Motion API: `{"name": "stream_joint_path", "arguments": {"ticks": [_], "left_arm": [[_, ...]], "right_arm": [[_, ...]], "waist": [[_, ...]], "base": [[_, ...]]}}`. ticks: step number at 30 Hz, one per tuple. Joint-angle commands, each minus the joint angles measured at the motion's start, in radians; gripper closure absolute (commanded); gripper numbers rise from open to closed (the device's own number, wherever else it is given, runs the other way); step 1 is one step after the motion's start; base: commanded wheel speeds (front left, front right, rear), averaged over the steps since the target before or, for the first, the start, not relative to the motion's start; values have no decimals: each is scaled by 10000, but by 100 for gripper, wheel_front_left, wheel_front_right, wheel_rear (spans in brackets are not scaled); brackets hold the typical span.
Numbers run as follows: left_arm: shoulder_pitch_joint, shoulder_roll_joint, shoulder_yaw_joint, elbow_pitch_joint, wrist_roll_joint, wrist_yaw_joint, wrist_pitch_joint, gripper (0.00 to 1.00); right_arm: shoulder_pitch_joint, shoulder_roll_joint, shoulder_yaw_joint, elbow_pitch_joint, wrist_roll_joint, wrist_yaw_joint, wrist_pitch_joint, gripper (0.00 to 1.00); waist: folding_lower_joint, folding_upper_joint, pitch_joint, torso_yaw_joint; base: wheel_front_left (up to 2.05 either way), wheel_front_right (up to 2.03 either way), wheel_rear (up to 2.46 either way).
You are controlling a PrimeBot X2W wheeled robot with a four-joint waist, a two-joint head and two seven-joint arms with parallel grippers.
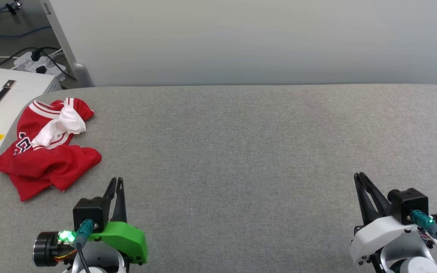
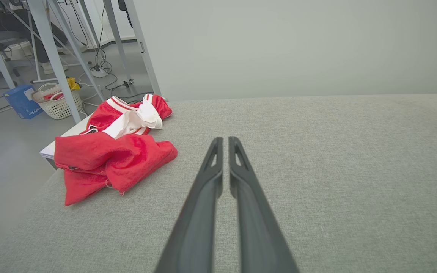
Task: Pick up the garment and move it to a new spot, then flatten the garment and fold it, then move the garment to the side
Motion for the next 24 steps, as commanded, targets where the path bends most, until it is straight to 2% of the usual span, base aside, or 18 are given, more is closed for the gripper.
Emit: {"name": "stream_joint_path", "arguments": {"ticks": [1,24], "left_arm": [[1,0,0,2,-2,0,-4,0],[-66,-9,-98,-157,-190,190,-492,0]], "right_arm": [[0,0,-4,1,3,-2,-4,0],[51,2,-268,-248,747,-3,-489,0]], "waist": [[0,0,0,0],[0,0,35,16]], "base": [[0,0,0],[0,0,0]]}}
